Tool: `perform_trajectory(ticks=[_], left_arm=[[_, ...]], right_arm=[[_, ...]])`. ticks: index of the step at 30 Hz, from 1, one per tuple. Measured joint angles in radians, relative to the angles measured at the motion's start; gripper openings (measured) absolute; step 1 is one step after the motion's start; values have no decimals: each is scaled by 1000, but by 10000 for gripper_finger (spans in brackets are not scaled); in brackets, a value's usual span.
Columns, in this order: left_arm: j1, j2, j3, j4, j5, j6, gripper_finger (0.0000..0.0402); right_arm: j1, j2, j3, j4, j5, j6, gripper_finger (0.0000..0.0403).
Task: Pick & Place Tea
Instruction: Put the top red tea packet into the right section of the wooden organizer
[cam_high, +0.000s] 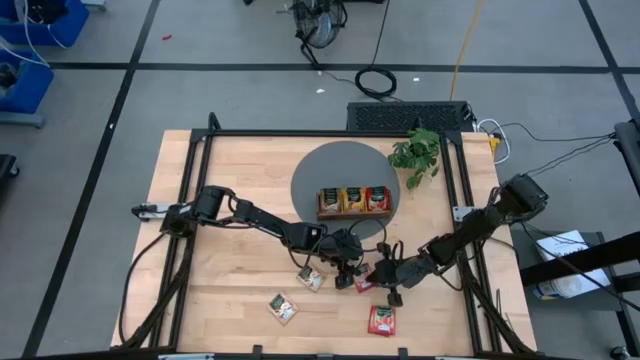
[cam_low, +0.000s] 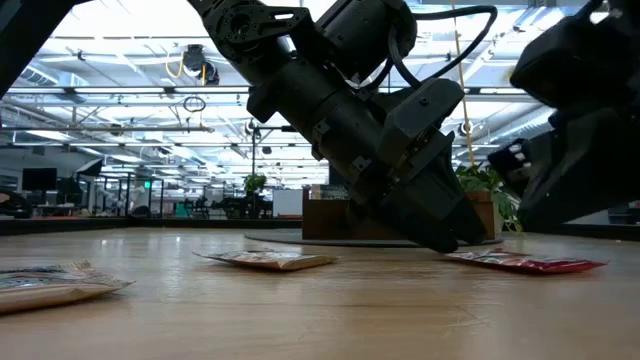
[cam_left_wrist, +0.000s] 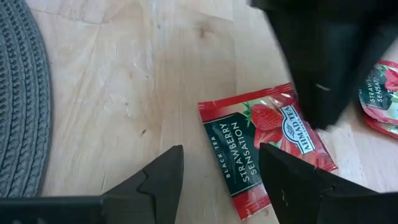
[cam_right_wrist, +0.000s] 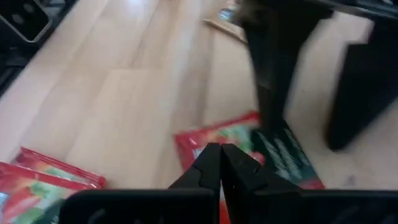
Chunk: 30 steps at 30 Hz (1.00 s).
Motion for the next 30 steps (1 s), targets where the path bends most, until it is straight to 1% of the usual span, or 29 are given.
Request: perform_trajectory(ticks=[3,7,11,15,25,30], left_arm=[[0,0,0,-2,1,-1,212],[0,0,0,-2,1,0,212],[0,0,-1,-2,0,-1,212],[0,0,-1,-5,0,0,212],[15,-7,-2,-7,7,18,212],[18,-8,-2,-11,48,44,212]], right_arm=[[19,27,40,3,-20,-9,0],[39,77,59,-28,-23,13,0],[34,109,62,-40,4,54,0],[23,138,64,-46,8,82,0],[23,159,46,-70,-32,155,0],[23,170,22,-73,-39,197,0]])
